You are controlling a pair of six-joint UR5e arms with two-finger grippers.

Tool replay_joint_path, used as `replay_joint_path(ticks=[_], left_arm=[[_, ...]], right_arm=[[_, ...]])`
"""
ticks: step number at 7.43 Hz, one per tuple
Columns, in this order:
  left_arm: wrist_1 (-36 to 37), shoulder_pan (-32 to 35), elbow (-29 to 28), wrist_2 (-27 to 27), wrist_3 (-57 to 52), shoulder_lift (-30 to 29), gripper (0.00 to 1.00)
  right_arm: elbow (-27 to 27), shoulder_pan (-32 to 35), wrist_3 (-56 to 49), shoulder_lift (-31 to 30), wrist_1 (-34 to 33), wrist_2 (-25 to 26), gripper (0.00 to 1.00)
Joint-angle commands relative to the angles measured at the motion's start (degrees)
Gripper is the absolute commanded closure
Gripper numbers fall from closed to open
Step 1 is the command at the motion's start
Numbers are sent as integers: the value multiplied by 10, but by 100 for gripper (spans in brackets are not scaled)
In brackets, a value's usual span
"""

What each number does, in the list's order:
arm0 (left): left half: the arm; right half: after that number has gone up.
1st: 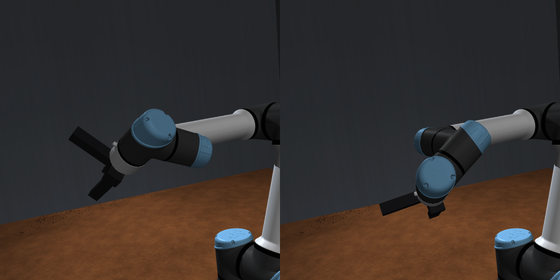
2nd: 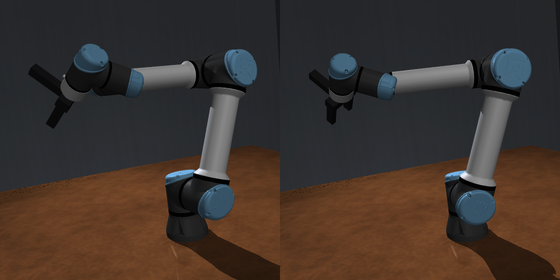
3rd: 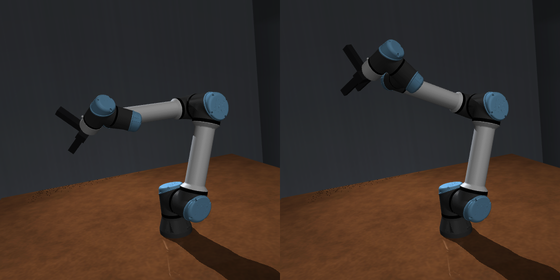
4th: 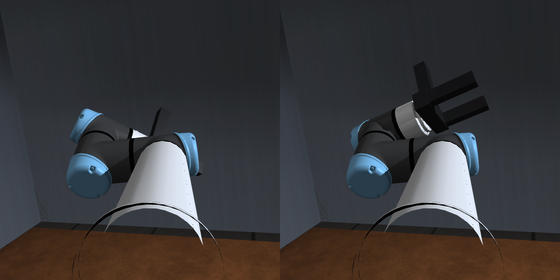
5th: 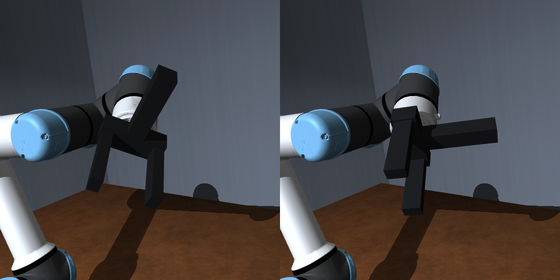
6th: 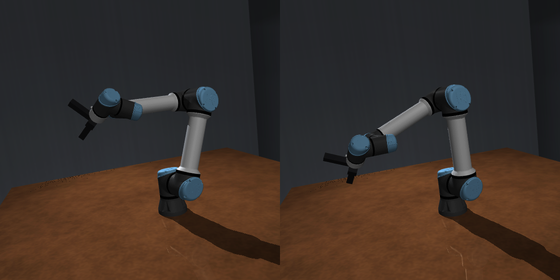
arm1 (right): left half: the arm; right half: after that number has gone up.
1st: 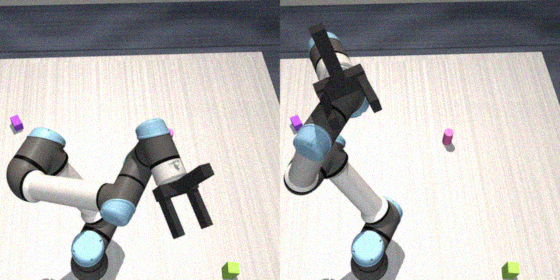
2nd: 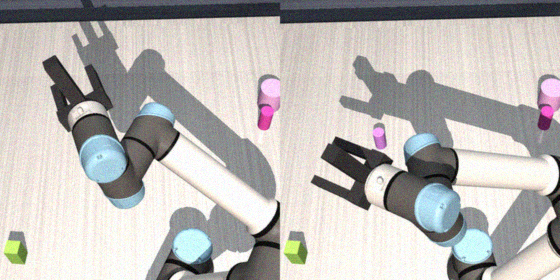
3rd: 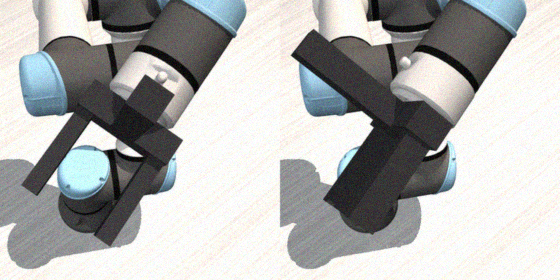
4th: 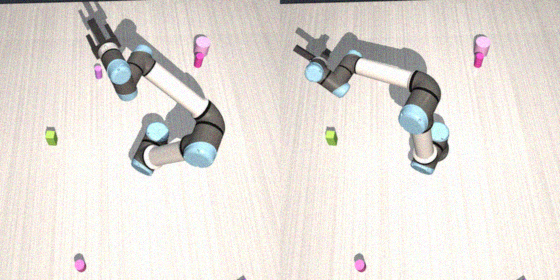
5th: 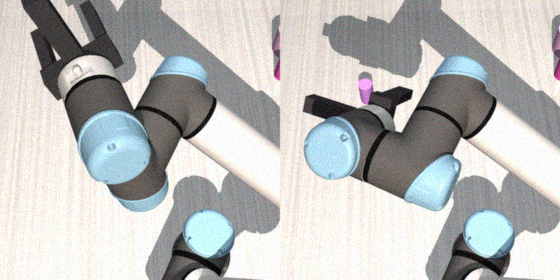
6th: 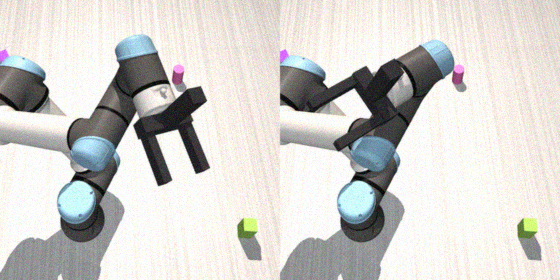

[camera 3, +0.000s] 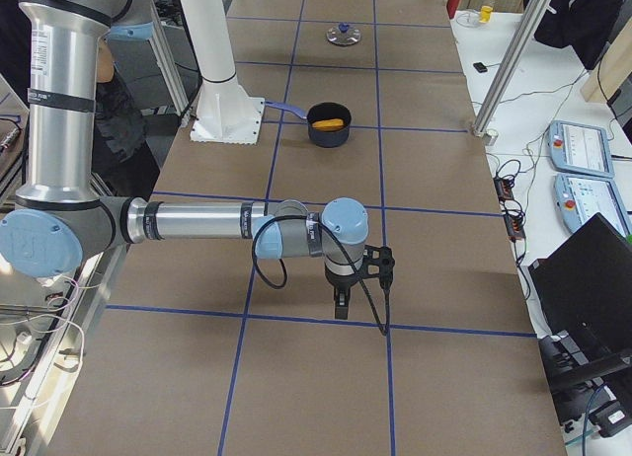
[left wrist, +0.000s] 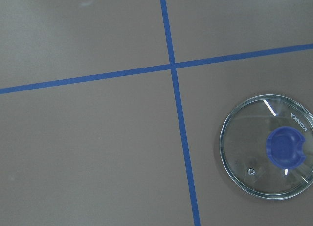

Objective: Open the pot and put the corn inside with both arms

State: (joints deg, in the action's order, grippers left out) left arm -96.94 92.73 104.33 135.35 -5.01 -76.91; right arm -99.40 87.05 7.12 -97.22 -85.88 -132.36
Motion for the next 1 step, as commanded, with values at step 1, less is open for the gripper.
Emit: replay_joint_path(ticks=[1], left_arm=[[0,-4,0,0,0,0,2]], right_arm=[[0,-3,0,0,0,0,0]])
